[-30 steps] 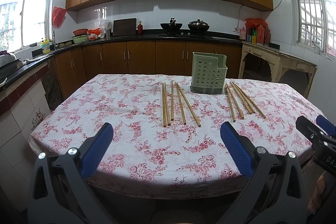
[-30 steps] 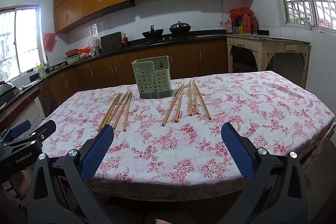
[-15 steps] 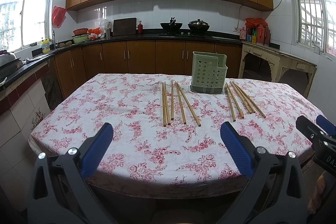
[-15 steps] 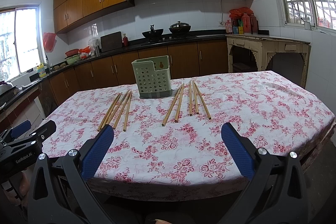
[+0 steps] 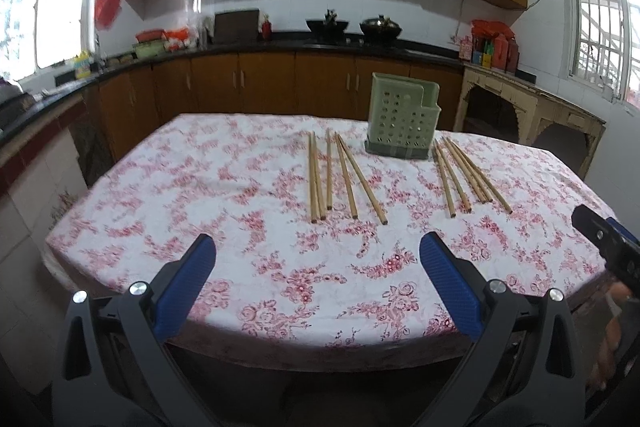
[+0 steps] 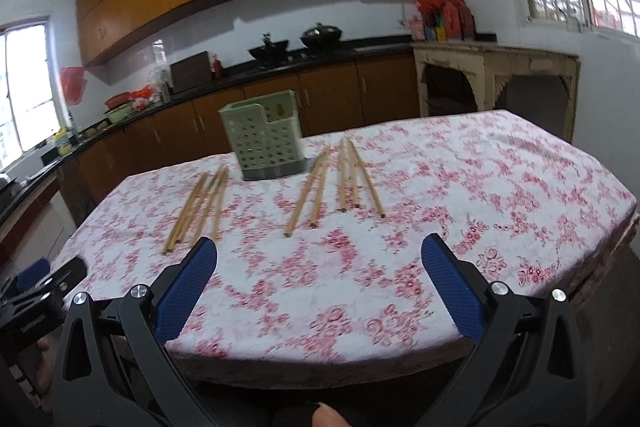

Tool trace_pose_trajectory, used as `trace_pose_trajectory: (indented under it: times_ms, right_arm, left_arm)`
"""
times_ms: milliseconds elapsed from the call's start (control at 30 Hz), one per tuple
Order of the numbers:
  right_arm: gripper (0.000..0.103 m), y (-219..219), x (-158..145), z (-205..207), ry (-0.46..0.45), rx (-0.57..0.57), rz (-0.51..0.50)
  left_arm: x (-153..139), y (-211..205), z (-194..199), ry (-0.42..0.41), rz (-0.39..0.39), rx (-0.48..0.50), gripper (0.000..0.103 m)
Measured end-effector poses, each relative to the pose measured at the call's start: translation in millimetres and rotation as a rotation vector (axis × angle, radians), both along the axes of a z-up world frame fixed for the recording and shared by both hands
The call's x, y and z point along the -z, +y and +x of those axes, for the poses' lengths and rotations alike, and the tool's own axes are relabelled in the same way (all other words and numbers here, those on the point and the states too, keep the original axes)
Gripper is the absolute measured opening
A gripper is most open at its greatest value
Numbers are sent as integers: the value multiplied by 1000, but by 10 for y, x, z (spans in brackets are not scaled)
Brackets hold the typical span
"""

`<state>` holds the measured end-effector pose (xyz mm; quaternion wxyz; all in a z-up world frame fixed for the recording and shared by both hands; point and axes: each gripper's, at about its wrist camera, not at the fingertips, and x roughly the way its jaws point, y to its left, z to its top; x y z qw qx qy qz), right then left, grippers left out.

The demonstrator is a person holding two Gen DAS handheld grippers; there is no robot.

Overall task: Organize utensils
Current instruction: 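Lower the left tool to one chopstick while the right tool lowers to another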

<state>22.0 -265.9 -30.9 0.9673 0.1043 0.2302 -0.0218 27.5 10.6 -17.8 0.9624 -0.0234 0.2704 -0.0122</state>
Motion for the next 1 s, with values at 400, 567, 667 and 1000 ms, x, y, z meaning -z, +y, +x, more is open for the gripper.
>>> trace_pose_trajectory:
  times_ms: [400,567,667,1000]
  right_arm:
    - [85,-365,182,1014,199,52,-2]
    - [58,-452,377,1470,299,55,-11]
    - [49,-546,544,1719,361,59,20]
    - [35,-606,784,2013,449,79,-12]
  left_arm:
    - [117,313,969,105,67,-72,97]
    - [312,349,1383,186,86,-30,79]
    - [433,315,1547,231,85,11,72]
    - [684,272,1772,325,48,74,47]
